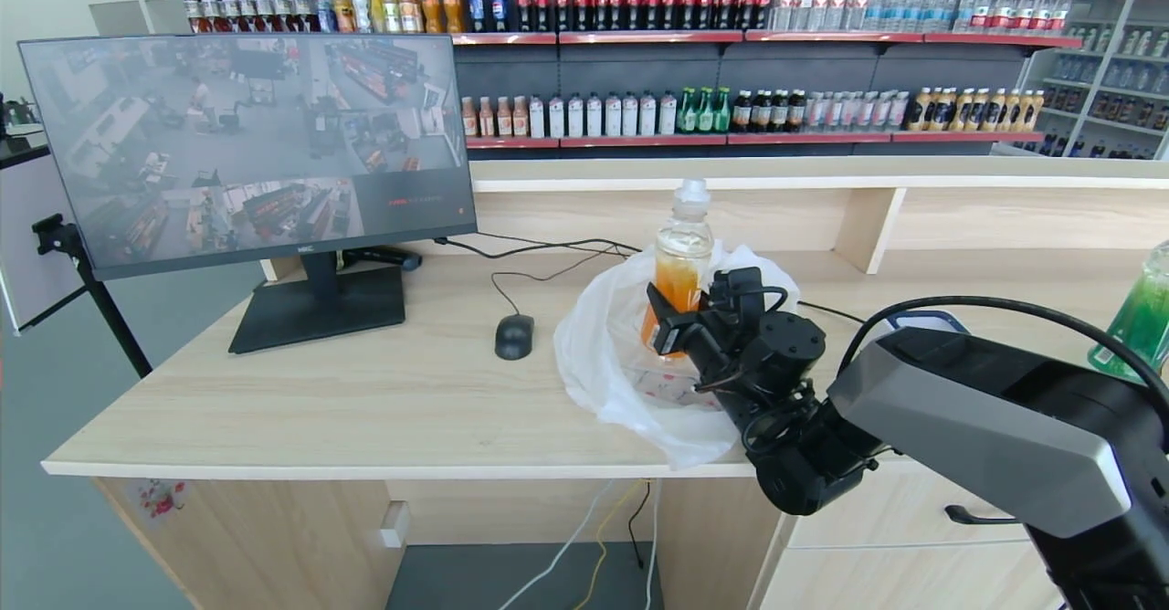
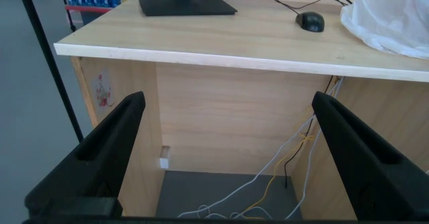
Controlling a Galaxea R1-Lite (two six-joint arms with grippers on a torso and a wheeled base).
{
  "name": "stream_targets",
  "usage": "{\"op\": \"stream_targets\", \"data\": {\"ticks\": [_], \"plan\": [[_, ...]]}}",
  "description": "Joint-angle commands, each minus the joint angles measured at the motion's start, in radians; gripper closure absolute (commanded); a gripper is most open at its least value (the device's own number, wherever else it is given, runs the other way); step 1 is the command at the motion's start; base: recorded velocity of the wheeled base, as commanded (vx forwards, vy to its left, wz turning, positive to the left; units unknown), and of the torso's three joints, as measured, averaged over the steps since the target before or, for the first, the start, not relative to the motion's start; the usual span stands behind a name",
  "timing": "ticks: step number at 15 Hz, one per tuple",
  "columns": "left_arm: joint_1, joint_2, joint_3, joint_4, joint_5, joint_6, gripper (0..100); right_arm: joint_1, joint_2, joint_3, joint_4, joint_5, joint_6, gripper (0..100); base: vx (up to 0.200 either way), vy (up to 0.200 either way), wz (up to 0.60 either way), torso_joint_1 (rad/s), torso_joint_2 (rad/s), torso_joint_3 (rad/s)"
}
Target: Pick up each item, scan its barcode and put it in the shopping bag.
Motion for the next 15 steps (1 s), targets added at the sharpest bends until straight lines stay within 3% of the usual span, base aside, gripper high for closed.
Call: {"op": "stream_targets", "data": {"ticks": [1,9,10,15], "plan": [[0.000,0.000,-0.001,0.000,0.000,0.000,0,0.000,0.001,-0.002,-0.001,-0.001,0.004,100,0.000,0.000,0.00,0.000,0.00,0.000],[0.002,0.000,0.001,0.000,0.000,0.000,0,0.014,-0.002,0.003,-0.001,-0.002,0.006,100,0.000,0.000,0.00,0.000,0.00,0.000],[0.000,0.000,0.001,0.000,0.000,0.000,0,0.014,-0.002,0.003,-0.001,-0.002,0.006,0,0.000,0.000,0.00,0.000,0.00,0.000],[0.000,0.000,0.001,0.000,0.000,0.000,0,0.028,-0.013,0.006,-0.001,-0.002,0.006,0,0.000,0.000,0.00,0.000,0.00,0.000]]}}
